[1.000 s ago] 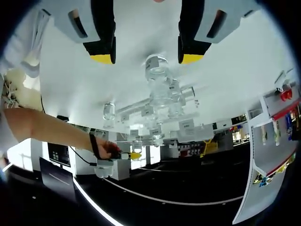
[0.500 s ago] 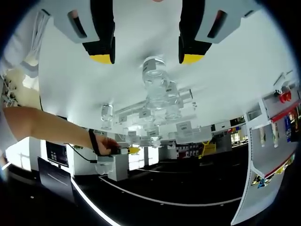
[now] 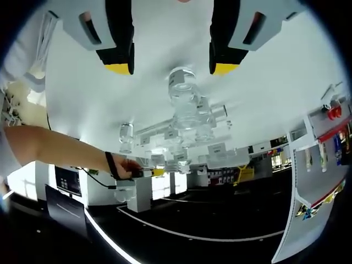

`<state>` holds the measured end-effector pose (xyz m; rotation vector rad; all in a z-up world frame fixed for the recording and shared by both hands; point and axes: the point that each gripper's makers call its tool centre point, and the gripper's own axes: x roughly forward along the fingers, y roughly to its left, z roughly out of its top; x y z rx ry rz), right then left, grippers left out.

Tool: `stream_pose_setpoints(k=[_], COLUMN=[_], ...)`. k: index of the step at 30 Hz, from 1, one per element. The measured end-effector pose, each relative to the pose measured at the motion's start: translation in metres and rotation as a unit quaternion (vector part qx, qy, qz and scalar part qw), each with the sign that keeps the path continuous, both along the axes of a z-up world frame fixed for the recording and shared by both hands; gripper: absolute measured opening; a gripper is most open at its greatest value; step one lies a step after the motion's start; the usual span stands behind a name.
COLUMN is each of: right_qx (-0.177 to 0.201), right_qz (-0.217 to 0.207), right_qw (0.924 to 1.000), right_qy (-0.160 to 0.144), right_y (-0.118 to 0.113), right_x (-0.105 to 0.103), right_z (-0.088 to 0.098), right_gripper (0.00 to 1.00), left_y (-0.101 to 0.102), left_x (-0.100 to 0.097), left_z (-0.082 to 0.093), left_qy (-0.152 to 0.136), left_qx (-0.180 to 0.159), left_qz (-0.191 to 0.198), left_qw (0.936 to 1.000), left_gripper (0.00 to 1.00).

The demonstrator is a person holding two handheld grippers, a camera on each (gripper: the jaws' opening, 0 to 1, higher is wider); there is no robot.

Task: Identify the label on the chemical reagent bottle, grasp the chemical reagent bottle, and place it in the designated position on the reagent rack

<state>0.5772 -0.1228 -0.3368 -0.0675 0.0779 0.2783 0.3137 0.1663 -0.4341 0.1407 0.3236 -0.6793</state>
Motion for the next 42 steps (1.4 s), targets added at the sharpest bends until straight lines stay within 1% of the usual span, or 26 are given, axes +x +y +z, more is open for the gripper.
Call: stream_pose_setpoints(k=[2,7,9,11,12,13,18,22,28,30,31,32,33,34,37,42], right_qx=[0.0,0.008,0.012,0.012,0.021,0.021,0.025,0.026,0.011,0.013,0.02,0.026,0.027,0.023,0.012,0.014], right_qz=[-0.004,-0.001,-0.001,-0.004,-0.002,-0.001,0.0,0.0,0.004,0.008,0.014,0.018,0.016,0.012,0.013,0.01], right_qw=[1.0,1.0,0.9999,0.9998,0.9997,0.9996,0.9995,0.9994,0.9997,0.9994,0.9992,0.9989,0.9991,0.9995,0.9997,0.9998], right_qy=[-0.004,0.002,0.006,0.018,0.013,0.017,0.02,0.023,0.023,0.03,0.032,0.034,0.029,0.019,0.014,0.007], right_y=[0.0,0.001,0.0,-0.001,-0.001,-0.003,-0.003,-0.003,0.0,0.001,0.002,0.003,0.003,0.004,0.008,0.005], right_x=[-0.001,0.001,0.001,0.001,0.0,0.0,-0.001,-0.002,-0.005,-0.006,-0.007,-0.008,-0.01,-0.012,-0.019,-0.03], right_z=[0.0,-0.003,-0.005,-0.012,-0.01,-0.011,-0.01,-0.011,-0.011,-0.011,-0.011,-0.01,-0.008,-0.004,0.001,0.011], right_gripper=[0.2,0.2,0.2,0.2,0.2,0.2,0.2,0.21,0.22,0.23,0.25,0.28,0.3,0.3,0.34,0.36], left_y=[0.0,-0.003,-0.004,-0.005,-0.005,-0.005,0.001,-0.003,-0.007,-0.008,-0.009,-0.009,-0.01,-0.01,-0.012,-0.015], left_x=[0.0,-0.001,-0.002,-0.002,-0.003,-0.003,0.001,-0.001,-0.002,-0.002,-0.003,-0.003,-0.003,-0.004,-0.005,-0.008], left_z=[-0.002,0.0,0.001,0.001,0.0,-0.001,-0.001,0.0,0.001,0.0,0.001,0.001,0.001,0.0,-0.001,0.003], left_qy=[0.002,0.001,0.0,0.001,0.001,0.002,0.003,0.002,0.001,0.001,0.001,0.001,0.001,0.001,0.002,-0.002], left_qx=[0.001,0.001,0.0,0.0,0.001,0.002,0.003,0.002,0.005,0.005,0.004,0.002,0.002,0.002,0.0,-0.003], left_qz=[-0.001,-0.003,-0.003,-0.003,-0.002,-0.001,0.001,0.001,-0.004,-0.005,-0.005,-0.005,-0.006,-0.006,-0.007,-0.012], left_qw=[1.0,1.0,1.0,1.0,1.0,1.0,1.0,1.0,1.0,1.0,1.0,1.0,1.0,1.0,1.0,0.9999], left_gripper=[0.55,0.55,0.55,0.55,0.55,0.55,0.55,0.55,0.55,0.55,0.55,0.55,0.55,0.55,0.55,0.55])
